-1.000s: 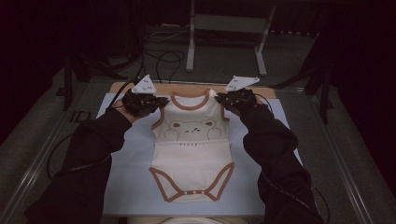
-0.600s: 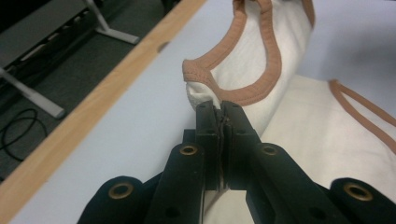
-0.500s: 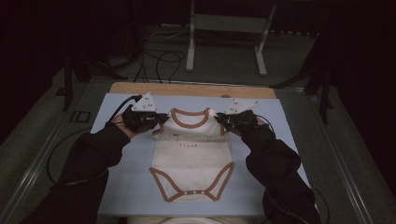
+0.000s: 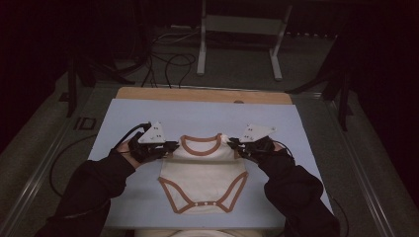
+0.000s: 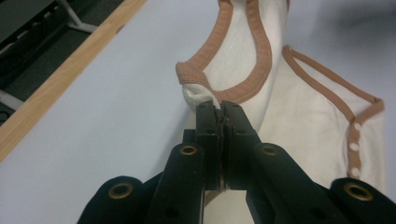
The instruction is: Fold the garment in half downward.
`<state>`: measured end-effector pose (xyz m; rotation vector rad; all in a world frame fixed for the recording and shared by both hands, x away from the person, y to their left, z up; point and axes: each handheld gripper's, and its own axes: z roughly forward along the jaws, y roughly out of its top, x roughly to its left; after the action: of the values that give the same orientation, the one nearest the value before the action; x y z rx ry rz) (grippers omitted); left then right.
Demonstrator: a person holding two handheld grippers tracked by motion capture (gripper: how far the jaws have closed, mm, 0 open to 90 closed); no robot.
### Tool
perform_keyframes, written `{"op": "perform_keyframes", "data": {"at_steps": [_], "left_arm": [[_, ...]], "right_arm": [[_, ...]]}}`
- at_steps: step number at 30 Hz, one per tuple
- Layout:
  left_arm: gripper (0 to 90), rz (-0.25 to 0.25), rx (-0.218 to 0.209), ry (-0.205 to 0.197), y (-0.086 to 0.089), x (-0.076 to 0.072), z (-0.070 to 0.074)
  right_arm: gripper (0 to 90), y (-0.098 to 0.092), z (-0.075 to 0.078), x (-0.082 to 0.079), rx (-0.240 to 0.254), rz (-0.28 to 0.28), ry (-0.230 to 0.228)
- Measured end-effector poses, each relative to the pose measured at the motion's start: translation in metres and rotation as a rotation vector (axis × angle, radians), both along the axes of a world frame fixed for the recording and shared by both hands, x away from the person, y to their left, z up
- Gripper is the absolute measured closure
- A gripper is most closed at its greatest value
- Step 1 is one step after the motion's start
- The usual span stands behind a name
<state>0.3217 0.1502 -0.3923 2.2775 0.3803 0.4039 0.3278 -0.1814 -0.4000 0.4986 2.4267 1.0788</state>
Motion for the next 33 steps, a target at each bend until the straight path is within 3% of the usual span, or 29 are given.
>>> {"op": "perform_keyframes", "data": {"at_steps": [3, 13, 16, 26, 29, 30, 33], "left_arm": [[87.4, -0.003, 0.001, 0.003, 0.000, -0.006, -0.004], [87.4, -0.033, 0.024, 0.039, -0.005, -0.019, -0.028], [87.3, -0.040, 0.039, 0.046, -0.006, -0.022, -0.036], [87.2, -0.062, 0.039, 0.093, -0.007, -0.035, -0.063], [86.8, -0.081, 0.047, 0.113, -0.009, -0.041, -0.072], [86.8, -0.068, 0.053, 0.150, -0.011, -0.043, -0.079], [86.9, -0.073, 0.052, 0.160, -0.012, -0.044, -0.085]], "right_arm": [[82.5, 0.000, -0.003, -0.004, -0.008, 0.007, -0.007], [82.5, -0.001, -0.019, -0.017, -0.017, 0.029, 0.032], [82.4, 0.000, -0.032, -0.022, -0.034, 0.045, 0.064], [82.3, -0.003, -0.050, -0.035, -0.023, 0.065, 0.120], [82.1, -0.004, -0.058, -0.041, -0.019, 0.064, 0.148], [82.0, -0.005, -0.064, -0.044, -0.016, 0.074, 0.165], [82.0, -0.005, -0.070, -0.045, -0.014, 0.069, 0.197]]}}
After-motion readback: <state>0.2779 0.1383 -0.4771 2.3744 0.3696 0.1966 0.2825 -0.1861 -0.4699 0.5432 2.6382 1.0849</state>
